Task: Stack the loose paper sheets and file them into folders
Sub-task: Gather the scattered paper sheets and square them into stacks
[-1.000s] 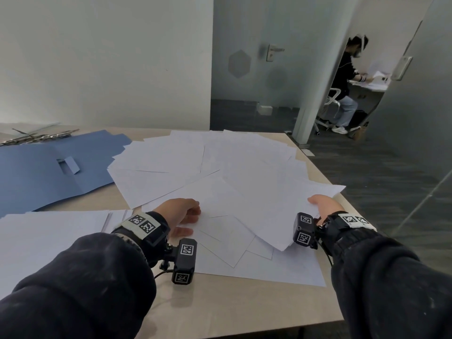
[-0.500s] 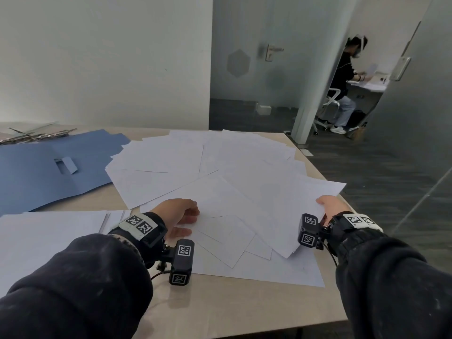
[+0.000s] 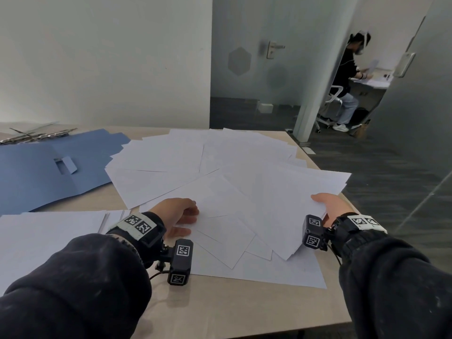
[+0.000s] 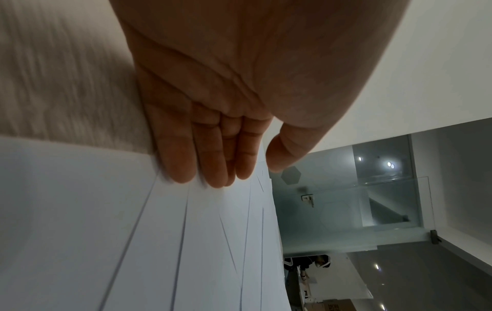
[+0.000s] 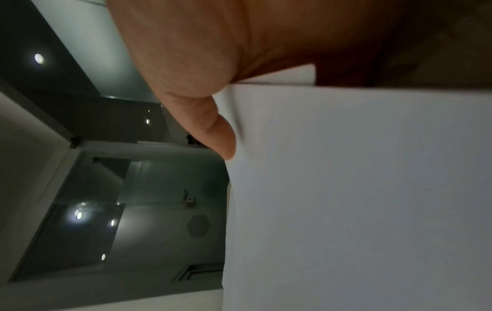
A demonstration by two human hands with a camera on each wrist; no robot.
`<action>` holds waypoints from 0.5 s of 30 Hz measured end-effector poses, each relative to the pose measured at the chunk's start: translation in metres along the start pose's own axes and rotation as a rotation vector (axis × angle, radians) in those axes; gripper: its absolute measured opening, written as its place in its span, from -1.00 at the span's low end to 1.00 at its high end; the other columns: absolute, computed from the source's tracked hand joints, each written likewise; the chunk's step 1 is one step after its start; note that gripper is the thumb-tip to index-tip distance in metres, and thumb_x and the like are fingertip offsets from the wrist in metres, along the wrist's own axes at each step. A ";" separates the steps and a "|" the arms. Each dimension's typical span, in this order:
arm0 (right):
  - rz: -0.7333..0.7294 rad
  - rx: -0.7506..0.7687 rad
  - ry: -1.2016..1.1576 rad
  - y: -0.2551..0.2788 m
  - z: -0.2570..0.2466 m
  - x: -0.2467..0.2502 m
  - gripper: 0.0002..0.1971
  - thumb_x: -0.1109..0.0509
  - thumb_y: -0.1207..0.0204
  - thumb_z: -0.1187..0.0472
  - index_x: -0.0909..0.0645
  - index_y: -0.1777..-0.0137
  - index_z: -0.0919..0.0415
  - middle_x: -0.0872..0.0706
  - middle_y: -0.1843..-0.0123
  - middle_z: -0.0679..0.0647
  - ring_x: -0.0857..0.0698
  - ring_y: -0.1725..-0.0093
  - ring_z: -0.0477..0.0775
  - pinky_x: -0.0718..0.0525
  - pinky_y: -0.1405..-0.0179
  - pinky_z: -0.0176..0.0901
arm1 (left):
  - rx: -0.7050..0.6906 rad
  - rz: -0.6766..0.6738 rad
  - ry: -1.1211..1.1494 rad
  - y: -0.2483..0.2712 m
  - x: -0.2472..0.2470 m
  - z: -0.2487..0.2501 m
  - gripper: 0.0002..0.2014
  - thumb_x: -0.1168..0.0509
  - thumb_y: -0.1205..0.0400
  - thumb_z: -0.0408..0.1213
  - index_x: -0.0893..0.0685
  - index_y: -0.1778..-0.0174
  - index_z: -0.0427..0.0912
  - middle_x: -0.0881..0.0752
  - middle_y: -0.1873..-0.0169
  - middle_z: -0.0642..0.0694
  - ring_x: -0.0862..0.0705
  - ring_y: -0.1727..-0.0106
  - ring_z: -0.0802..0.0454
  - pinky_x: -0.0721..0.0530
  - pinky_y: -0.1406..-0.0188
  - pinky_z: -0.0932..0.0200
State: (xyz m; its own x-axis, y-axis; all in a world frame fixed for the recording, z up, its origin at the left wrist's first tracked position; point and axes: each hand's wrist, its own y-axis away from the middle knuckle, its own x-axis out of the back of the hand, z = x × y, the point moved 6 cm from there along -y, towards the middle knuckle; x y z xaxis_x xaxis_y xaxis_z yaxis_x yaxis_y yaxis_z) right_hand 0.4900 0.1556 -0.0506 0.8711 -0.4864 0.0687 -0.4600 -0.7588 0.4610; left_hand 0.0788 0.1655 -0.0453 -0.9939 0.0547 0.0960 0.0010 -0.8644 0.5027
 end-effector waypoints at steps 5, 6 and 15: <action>0.066 -0.002 0.361 0.003 -0.011 -0.007 -0.46 -0.32 -0.69 0.23 -0.36 -0.62 0.41 -0.41 -0.62 0.39 -0.51 -0.52 0.40 -0.60 0.20 -0.04 | 0.006 0.004 -0.004 -0.001 0.001 0.000 -0.82 -0.38 -0.68 -0.15 -0.79 0.04 -0.19 -0.87 -0.04 -0.11 -0.79 -0.08 -0.10 -0.80 -0.09 -0.08; 0.083 -0.010 0.424 0.001 -0.013 -0.006 -0.49 -0.28 -0.73 0.21 -0.37 -0.61 0.42 -0.44 -0.60 0.40 -0.57 -0.45 0.40 -0.62 0.10 -0.01 | 0.008 0.003 -0.006 -0.001 0.001 0.000 -0.81 -0.39 -0.67 -0.14 -0.80 0.03 -0.19 -0.87 -0.04 -0.11 -0.79 -0.10 -0.12 -0.80 -0.11 -0.10; 0.112 0.021 0.542 -0.001 -0.013 0.017 -0.49 -0.17 -0.80 0.31 -0.22 -0.71 0.35 -0.35 -0.69 0.27 -0.47 -0.58 0.30 -0.48 -0.41 0.03 | -0.018 0.006 0.005 0.002 -0.001 0.002 -0.83 -0.36 -0.70 -0.19 -0.77 -0.01 -0.21 -0.87 0.00 -0.07 -0.78 0.05 0.01 -0.77 0.20 0.05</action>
State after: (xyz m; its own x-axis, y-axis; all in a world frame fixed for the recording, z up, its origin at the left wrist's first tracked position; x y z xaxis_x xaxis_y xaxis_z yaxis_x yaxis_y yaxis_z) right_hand 0.5069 0.1534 -0.0385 0.7780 -0.2766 0.5641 -0.5538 -0.7261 0.4076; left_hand 0.0800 0.1650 -0.0430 -0.9944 0.0466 0.0946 0.0053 -0.8738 0.4862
